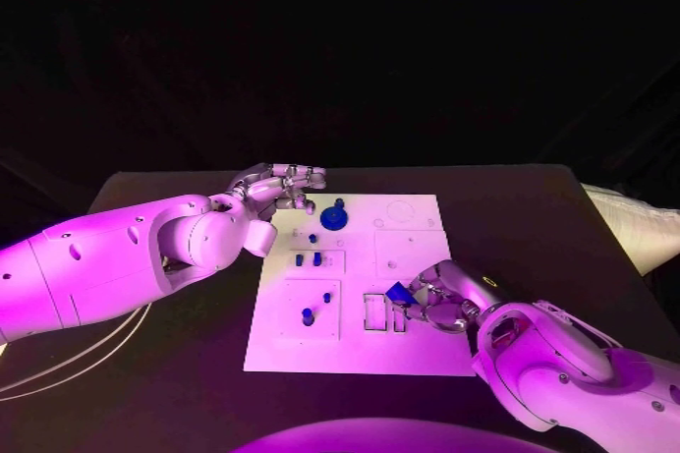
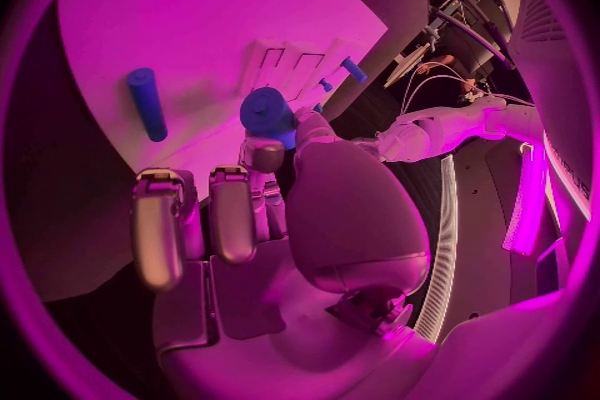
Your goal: Assemble the parts on the task board
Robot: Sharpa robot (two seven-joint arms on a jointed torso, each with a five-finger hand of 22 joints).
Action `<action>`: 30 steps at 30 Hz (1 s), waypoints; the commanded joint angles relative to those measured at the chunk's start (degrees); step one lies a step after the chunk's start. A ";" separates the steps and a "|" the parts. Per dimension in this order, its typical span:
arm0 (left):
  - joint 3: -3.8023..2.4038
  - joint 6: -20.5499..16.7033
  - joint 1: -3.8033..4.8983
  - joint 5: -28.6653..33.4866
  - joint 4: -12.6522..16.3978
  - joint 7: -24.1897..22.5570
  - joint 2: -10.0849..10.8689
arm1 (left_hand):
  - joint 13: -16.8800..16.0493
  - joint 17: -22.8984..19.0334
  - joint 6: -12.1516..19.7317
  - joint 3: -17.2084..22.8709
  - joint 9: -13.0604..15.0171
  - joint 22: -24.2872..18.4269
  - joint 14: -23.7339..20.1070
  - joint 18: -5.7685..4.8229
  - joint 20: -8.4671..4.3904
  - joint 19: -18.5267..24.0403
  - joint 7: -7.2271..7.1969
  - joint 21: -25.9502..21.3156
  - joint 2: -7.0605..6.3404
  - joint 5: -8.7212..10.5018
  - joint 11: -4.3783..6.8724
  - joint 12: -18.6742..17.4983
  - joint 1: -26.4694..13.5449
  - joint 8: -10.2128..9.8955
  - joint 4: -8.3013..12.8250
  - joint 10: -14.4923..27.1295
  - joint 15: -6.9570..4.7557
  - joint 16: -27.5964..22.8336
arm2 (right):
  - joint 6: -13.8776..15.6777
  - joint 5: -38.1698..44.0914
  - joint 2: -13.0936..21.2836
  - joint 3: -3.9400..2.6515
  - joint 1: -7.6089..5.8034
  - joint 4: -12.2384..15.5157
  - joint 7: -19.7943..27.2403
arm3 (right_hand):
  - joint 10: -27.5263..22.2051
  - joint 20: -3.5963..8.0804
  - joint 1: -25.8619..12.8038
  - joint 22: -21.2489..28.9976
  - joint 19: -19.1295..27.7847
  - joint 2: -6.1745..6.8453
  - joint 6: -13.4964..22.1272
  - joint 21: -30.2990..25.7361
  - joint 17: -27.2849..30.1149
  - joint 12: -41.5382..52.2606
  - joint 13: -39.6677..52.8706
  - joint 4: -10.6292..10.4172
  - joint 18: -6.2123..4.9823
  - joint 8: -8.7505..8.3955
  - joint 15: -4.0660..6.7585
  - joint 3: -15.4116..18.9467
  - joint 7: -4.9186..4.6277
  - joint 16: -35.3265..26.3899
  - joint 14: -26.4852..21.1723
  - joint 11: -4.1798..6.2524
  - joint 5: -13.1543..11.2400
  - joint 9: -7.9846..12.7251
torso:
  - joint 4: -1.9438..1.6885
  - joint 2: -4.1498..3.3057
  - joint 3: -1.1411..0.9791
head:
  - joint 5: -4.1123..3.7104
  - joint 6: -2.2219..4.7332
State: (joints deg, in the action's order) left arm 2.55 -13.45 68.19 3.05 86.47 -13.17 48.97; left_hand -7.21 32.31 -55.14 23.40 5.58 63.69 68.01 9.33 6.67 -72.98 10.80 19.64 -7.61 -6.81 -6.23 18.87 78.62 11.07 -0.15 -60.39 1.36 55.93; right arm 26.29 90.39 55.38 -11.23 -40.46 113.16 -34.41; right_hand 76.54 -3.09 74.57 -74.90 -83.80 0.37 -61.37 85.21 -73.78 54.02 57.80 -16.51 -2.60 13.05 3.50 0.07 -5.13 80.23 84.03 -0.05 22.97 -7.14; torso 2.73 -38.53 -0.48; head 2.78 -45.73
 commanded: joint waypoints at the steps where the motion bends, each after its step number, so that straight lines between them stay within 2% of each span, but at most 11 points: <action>1: -0.04 1.26 0.01 -0.18 0.17 -0.18 -0.17 | -0.03 -0.06 0.38 -0.27 -0.08 -0.06 -0.31 1.02 0.19 0.05 -0.07 -0.27 -0.14 -0.25 -0.06 0.39 0.25 0.21 0.04 0.29 -0.02 0.12 | -2.13 -3.30 -0.63 -0.02 0.02 -0.01 -0.04 | 0.59 0.30 -1.77 -8.43 -1.07 0.82 -0.99 0.34 -0.22 -0.09 0.30 -0.20 0.74 1.20 0.27 0.78 0.60 0.29 3.27 0.05 1.40 -4.18 | -0.06 -0.04 0.00 | -0.04 -0.01; 4: -0.04 1.27 0.01 -0.18 0.18 -0.15 -0.22 | -0.03 -0.06 0.38 -0.27 -0.08 -0.06 -0.31 1.02 0.19 0.05 -0.07 -0.27 -0.14 -0.25 -0.06 0.39 0.25 0.21 0.04 0.29 -0.02 0.12 | -3.99 -3.58 -1.27 -0.02 -0.03 -0.21 -0.24 | 0.76 0.34 -2.96 -8.54 -1.15 0.87 -1.24 0.41 -0.33 -0.09 0.56 -0.23 0.77 1.33 0.29 1.60 0.70 0.36 3.28 0.12 2.77 -4.48 | -0.03 -0.05 0.00 | -0.05 0.03; 11: -0.04 1.46 0.02 -0.18 0.21 -0.08 -0.40 | -0.03 -0.06 0.38 -0.27 -0.08 -0.06 -0.31 1.02 0.19 0.05 -0.07 -0.27 -0.14 -0.25 -0.06 0.39 0.25 0.21 0.04 0.29 -0.02 0.12 | -9.46 -3.40 -3.08 0.01 -0.17 -1.47 -0.79 | 1.22 0.54 -6.19 -8.55 -1.13 -0.19 -2.55 0.40 -0.59 -0.22 1.03 -0.25 0.76 2.00 0.58 3.50 1.26 0.50 3.31 0.52 1.44 -5.39 | -0.14 -0.06 -0.02 | -0.02 -0.02; 15: -0.04 1.50 0.02 -0.18 0.19 -0.05 -0.42 | -0.03 -0.06 0.38 -0.27 -0.08 -0.06 -0.31 1.02 0.19 0.05 -0.07 -0.27 -0.14 -0.25 -0.06 0.39 0.25 0.21 0.04 0.29 -0.02 0.12 | -10.52 -3.32 -4.09 0.03 -0.19 -2.15 -0.88 | 1.35 0.58 -6.37 -8.56 -1.13 -0.38 -2.68 0.40 -0.67 -0.04 1.26 -0.23 0.76 2.08 0.63 3.64 1.34 0.54 3.32 0.58 1.30 -5.50 | -0.08 -0.05 -0.05 | 0.12 -0.15; 20: -0.04 1.80 0.02 -0.18 0.18 -0.02 -0.54 | -0.01 -0.13 0.47 -0.34 -0.11 -0.09 -0.36 1.02 0.20 0.05 -0.05 -0.30 -0.11 -0.24 -0.09 0.45 0.23 0.25 0.02 0.39 -0.01 0.13 | -10.87 -3.03 -4.89 0.04 -0.20 -3.11 -0.91 | 1.44 0.60 -6.37 -8.57 -1.14 -0.47 -2.75 0.41 -0.77 0.11 1.42 -0.19 0.76 2.12 0.65 3.67 1.38 0.60 3.34 0.61 1.27 -5.56 | -0.24 -0.04 0.00 | 0.15 -0.29; 23: -0.04 1.95 0.02 -0.18 0.19 0.01 -0.52 | 0.00 -0.15 0.51 -0.43 -0.13 -0.12 -0.37 1.01 0.21 0.05 -0.03 -0.32 -0.13 -0.22 -0.11 0.48 0.11 0.27 -0.05 0.45 0.01 0.14 | -10.84 -2.62 -5.05 0.05 -0.20 -3.53 -0.93 | 1.61 0.69 -6.98 -8.61 -1.17 -0.56 -2.91 0.43 -0.96 0.16 1.62 -0.23 0.77 2.22 0.74 4.23 1.47 0.72 3.37 0.70 0.84 -5.77 | -0.16 -0.10 -0.06 | 0.42 -0.38; 26: -0.04 1.99 0.02 -0.18 0.12 0.02 -0.52 | 0.00 -0.15 0.51 -0.43 -0.13 -0.12 -0.37 1.01 0.21 0.05 -0.03 -0.32 -0.13 -0.22 -0.11 0.48 0.11 0.27 -0.05 0.45 0.01 0.14 | -10.97 -2.17 -5.16 0.05 -0.20 -3.67 -0.90 | 1.91 0.79 -9.24 -8.66 -1.20 -1.25 -3.09 0.44 -1.05 0.32 2.08 -0.15 0.78 2.35 0.83 5.61 1.62 0.76 3.37 0.75 -1.62 -6.16 | -0.07 -0.04 -0.05 | 0.42 -0.43; 30: -0.04 2.39 0.02 -0.18 0.10 -0.02 -0.55 | 0.02 -0.22 0.62 -0.69 -0.17 -0.18 -0.42 0.98 0.26 0.07 0.02 -0.38 -0.21 -0.19 -0.17 0.57 -0.23 0.33 -0.26 0.59 0.08 0.17 | -11.02 -1.22 -5.17 0.05 -0.20 -3.70 -0.88 | 1.97 0.87 -12.74 -8.56 -1.11 -2.27 -3.16 0.35 -1.04 -0.28 2.18 -0.25 0.75 2.47 0.87 8.08 1.66 0.69 3.32 0.83 -7.17 -6.73 | -0.10 -0.05 -0.06 | 0.36 -0.40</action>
State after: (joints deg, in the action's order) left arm 2.55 -12.61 68.19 3.04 86.48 -12.95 48.54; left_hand -7.21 32.14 -54.90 23.01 5.48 63.57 67.99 9.34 6.67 -72.98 10.79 19.65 -7.61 -6.81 -6.44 19.12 78.62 11.06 -0.54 -60.18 1.38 55.93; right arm 17.24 87.69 50.24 -11.27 -40.80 109.53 -34.80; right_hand 78.60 -2.46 62.50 -74.93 -84.00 -2.06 -64.73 85.43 -74.81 54.03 60.01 -16.74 -2.61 15.94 3.91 7.74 -3.03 80.71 84.03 1.18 16.72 -14.08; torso 2.62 -38.60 -0.53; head 3.18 -46.14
